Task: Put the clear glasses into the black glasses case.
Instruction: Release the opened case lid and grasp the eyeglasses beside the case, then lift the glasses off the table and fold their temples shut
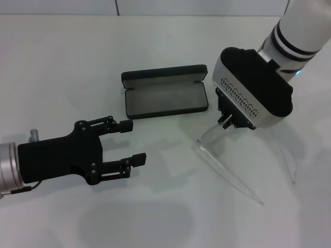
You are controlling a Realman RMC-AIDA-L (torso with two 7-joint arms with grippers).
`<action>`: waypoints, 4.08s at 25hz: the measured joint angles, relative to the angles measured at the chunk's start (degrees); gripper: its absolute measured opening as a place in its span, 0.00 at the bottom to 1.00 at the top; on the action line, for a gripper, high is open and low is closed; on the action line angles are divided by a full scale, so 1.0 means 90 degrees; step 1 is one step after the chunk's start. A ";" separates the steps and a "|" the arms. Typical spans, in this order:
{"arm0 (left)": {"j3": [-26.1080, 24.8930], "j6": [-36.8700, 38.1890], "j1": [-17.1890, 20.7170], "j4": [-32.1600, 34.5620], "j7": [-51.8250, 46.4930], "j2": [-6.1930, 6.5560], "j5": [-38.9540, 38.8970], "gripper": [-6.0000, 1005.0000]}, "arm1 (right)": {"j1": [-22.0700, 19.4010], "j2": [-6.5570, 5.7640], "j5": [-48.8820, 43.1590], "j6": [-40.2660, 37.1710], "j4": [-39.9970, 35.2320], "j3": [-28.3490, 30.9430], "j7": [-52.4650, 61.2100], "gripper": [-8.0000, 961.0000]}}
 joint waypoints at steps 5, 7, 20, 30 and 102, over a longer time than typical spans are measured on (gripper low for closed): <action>-0.0030 0.0002 0.0002 0.0000 0.0000 0.0000 0.0000 0.76 | -0.0032 0.0005 0.0013 -0.0174 -0.0163 0.0236 0.0062 0.07; -0.0094 0.0006 0.0003 -0.0001 0.0000 0.0000 -0.0005 0.76 | -0.0073 0.0006 0.0030 -0.0340 -0.0296 0.0434 0.0097 0.06; -0.0570 0.0373 0.0058 -0.0065 -0.0002 0.0000 -0.1650 0.76 | -0.0816 -0.0024 0.1032 -0.0758 -0.1211 0.2675 0.0839 0.06; -0.0492 0.0683 -0.0629 -0.0702 0.0144 -0.0021 -0.3359 0.59 | -0.1925 -0.0069 0.3611 0.0065 -0.0604 0.3038 0.1012 0.06; 0.0654 0.0515 -0.2515 -0.2246 0.0489 -0.0088 -0.2679 0.05 | -0.2209 0.0004 0.7250 -0.1681 0.2332 0.3262 0.0750 0.06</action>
